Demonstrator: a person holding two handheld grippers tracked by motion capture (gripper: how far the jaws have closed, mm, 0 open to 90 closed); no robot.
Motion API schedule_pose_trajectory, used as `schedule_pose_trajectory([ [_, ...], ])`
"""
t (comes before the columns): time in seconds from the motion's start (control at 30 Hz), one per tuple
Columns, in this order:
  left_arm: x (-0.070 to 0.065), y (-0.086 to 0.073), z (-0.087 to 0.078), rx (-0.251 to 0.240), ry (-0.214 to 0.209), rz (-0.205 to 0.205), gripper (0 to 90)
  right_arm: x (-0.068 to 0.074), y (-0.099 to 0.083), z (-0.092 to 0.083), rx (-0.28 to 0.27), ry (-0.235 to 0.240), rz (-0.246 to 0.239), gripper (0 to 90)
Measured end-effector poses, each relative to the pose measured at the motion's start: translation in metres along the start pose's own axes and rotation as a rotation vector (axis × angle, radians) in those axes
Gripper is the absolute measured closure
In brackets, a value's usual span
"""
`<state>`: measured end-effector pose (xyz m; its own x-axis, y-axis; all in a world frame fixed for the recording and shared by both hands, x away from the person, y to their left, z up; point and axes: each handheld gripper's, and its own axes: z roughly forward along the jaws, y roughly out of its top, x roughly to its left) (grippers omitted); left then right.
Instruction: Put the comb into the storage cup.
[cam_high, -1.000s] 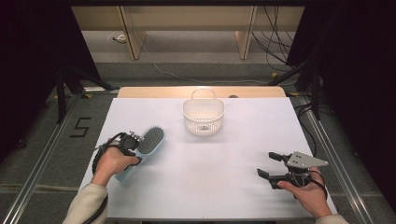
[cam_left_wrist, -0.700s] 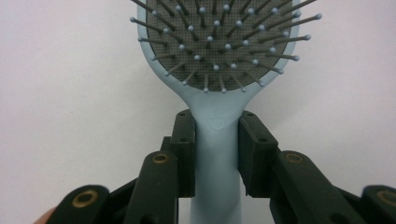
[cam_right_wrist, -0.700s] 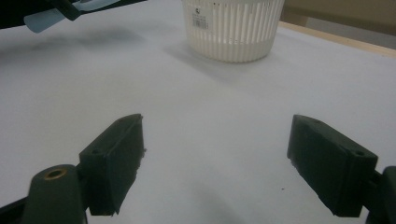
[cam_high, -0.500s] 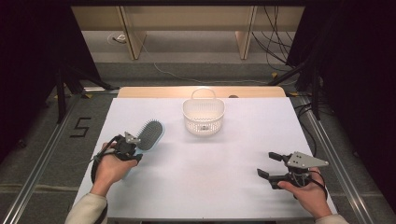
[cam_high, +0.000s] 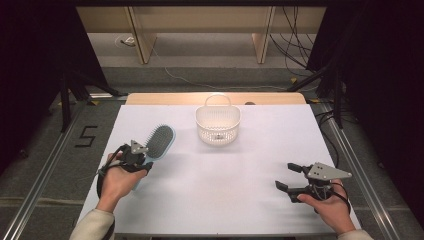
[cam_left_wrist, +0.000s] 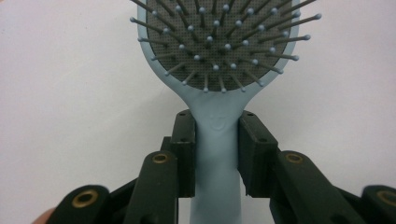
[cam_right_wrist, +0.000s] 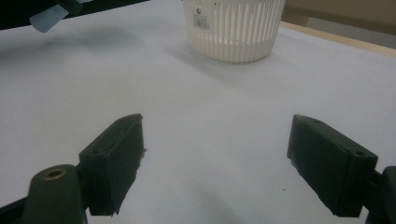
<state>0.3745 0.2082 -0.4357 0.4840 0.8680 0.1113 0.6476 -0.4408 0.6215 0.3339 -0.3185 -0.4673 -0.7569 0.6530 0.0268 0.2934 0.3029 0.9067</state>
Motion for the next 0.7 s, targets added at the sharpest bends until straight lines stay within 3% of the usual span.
schedule_pose_trajectory([
  [0.7,0.0044,-0.0006,-0.0049,-0.037,-0.012,-0.042,69.8,0.0005,0.0001,-0.0002,0.000,0.002,0.003,19.4],
])
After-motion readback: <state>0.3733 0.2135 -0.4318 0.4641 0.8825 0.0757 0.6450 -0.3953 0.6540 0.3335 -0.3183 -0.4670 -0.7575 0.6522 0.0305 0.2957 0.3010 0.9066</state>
